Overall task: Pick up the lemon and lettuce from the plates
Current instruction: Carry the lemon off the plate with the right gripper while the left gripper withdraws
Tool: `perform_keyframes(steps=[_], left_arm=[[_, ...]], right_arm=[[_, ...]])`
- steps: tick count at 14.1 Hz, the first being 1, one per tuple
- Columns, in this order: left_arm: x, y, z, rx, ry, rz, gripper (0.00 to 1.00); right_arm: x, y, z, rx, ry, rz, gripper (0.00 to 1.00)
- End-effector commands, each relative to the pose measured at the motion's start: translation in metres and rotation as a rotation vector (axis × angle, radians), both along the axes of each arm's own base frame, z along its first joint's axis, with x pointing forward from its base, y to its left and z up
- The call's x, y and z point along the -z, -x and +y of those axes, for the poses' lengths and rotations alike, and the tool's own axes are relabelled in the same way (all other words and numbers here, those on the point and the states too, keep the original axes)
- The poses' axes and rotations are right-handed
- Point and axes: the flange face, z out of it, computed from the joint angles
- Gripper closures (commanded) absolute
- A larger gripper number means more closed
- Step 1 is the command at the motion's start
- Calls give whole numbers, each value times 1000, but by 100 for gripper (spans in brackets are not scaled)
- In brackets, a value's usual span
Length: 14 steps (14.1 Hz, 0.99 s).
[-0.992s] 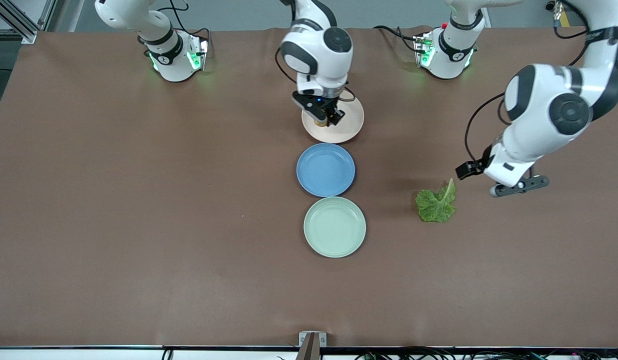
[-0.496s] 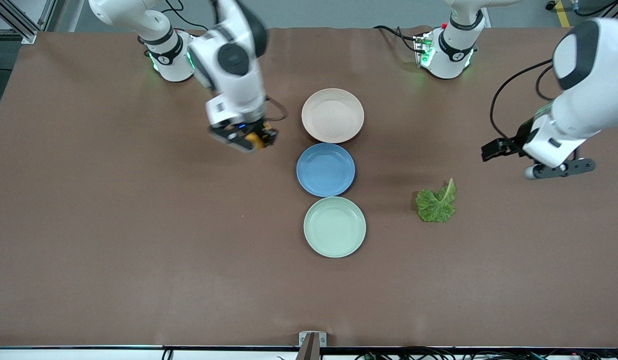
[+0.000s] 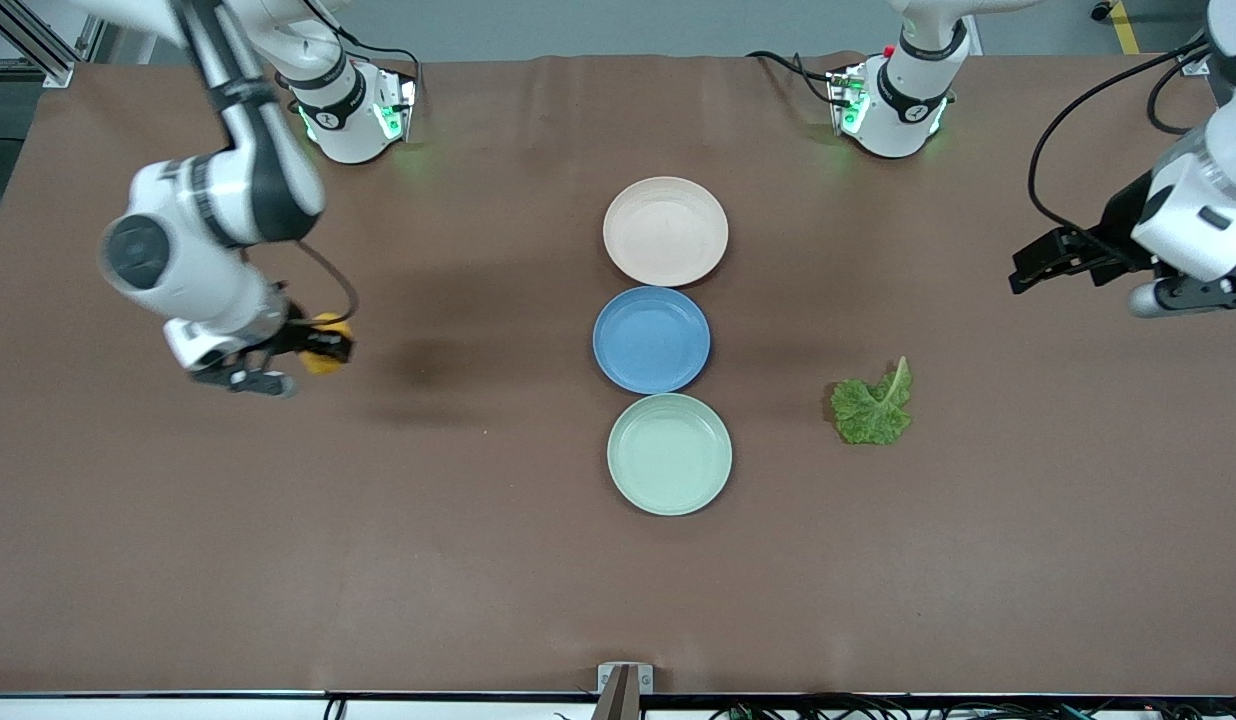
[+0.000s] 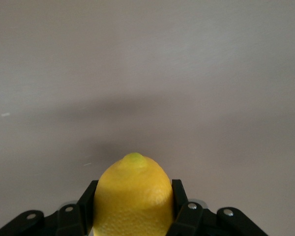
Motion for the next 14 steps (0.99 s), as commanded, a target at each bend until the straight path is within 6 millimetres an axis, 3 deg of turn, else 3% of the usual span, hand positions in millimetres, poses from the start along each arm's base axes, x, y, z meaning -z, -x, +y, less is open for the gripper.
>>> perform_keyframes(steps=[1,9,14], left_arm=[[-19,-5,0,-4,23,-18,0],[-28,-4,5,43,-15,-29,0],[-27,-6,28,81,-23,-30,0]], right_arm=[[27,-3,-21,-45,-18,4,99],[93,-15,-25,-43,1,-31,99],[122,-12,-17,-46,0,-51,98]])
